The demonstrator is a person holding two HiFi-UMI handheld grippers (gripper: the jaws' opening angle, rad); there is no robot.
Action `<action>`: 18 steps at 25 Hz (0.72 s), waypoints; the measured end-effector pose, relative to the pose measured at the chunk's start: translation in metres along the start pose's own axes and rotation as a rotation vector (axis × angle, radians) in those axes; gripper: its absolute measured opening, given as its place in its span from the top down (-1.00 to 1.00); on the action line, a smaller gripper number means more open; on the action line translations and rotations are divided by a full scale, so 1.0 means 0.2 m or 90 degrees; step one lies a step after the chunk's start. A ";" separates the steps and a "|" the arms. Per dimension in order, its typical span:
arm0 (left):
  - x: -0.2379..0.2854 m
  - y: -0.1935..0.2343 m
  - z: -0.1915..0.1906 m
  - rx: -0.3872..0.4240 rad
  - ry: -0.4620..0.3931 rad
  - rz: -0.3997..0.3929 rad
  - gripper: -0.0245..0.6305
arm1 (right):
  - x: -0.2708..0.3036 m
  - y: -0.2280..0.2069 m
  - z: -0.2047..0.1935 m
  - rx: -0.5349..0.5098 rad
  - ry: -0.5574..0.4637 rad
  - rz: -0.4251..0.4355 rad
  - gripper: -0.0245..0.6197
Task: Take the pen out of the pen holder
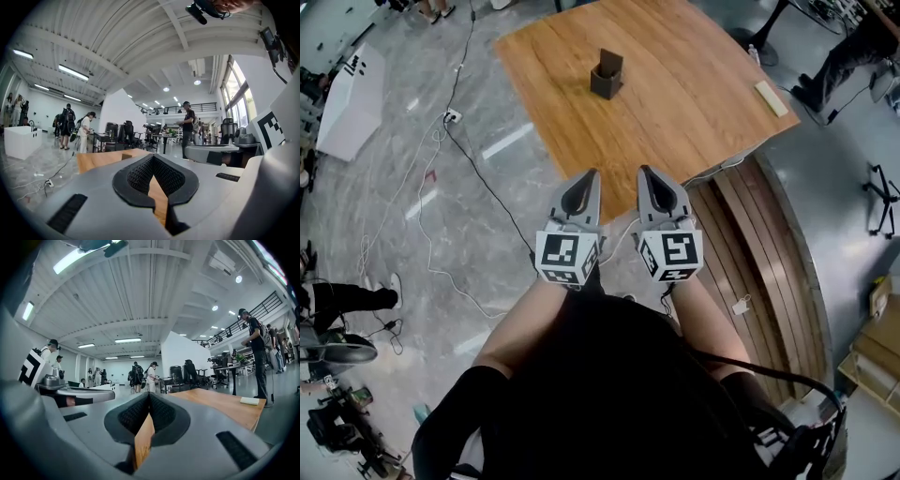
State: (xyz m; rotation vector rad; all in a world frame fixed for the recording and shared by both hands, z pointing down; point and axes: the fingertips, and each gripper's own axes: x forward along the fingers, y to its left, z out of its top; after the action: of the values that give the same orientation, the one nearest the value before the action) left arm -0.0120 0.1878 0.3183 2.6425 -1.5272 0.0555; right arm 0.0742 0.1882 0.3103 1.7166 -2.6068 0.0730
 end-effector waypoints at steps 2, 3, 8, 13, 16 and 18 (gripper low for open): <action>0.15 0.10 0.00 -0.007 0.004 -0.011 0.92 | 0.18 -0.05 -0.01 0.003 0.008 -0.004 0.88; 0.24 0.15 0.01 -0.010 0.006 -0.018 0.92 | 0.27 -0.08 -0.01 0.003 0.011 -0.009 0.88; 0.65 0.45 0.01 -0.012 0.026 -0.053 0.93 | 0.76 -0.20 0.00 0.012 0.018 -0.034 0.88; 0.98 0.70 0.00 -0.014 0.044 -0.077 0.93 | 1.14 -0.32 -0.02 0.022 0.035 -0.065 0.88; 1.12 0.80 -0.03 -0.021 0.057 -0.089 0.92 | 1.30 -0.37 -0.06 0.025 0.048 -0.077 0.88; 1.20 0.84 -0.06 -0.026 0.065 -0.091 0.93 | 1.39 -0.40 -0.08 0.029 0.057 -0.078 0.88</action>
State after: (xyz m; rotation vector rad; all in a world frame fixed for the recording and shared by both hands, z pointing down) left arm -0.0372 -0.1018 0.3575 2.6640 -1.2928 0.1450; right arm 0.0378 -0.0967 0.3401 1.8392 -2.4501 0.2039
